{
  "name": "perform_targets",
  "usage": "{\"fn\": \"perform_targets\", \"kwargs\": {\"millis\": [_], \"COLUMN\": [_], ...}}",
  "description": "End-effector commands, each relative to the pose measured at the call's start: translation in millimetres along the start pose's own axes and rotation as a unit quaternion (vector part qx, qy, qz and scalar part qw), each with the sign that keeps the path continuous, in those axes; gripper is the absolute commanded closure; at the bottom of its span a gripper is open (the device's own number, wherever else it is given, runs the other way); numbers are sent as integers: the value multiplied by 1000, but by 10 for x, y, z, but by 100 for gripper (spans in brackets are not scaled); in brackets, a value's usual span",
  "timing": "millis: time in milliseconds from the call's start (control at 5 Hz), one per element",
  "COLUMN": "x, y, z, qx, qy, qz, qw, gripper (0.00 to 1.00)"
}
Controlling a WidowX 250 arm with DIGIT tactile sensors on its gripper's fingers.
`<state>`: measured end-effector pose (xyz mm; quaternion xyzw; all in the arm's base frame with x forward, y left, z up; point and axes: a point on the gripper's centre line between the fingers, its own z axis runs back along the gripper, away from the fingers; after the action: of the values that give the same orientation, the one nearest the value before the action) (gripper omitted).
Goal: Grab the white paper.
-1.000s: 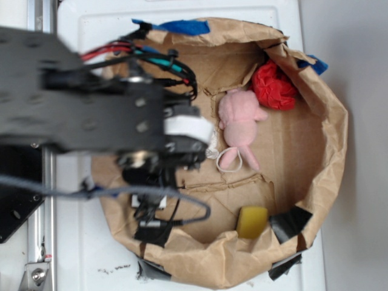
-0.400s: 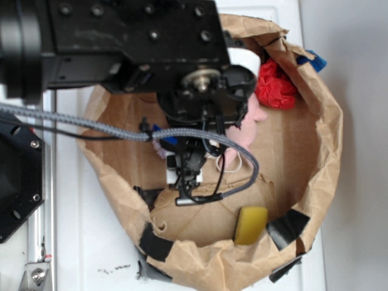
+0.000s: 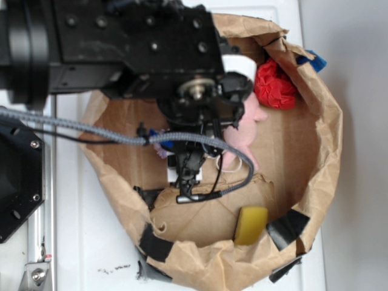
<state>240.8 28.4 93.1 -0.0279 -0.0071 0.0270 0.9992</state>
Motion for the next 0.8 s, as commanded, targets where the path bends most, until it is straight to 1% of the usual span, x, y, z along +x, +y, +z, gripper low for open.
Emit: {"fn": "perform_targets", "kwargs": {"millis": [0, 200, 400, 600], "x": [143, 142, 160, 147], "y": [-169, -156, -89, -72], "z": [-295, -422, -480, -494], "qx": [-9, 10, 27, 35], "qy": [-25, -12, -6, -6], "qz": [-15, -14, -4, 4], "qw": [1000, 1000, 1000, 999], "gripper": [0, 0, 0, 21]}}
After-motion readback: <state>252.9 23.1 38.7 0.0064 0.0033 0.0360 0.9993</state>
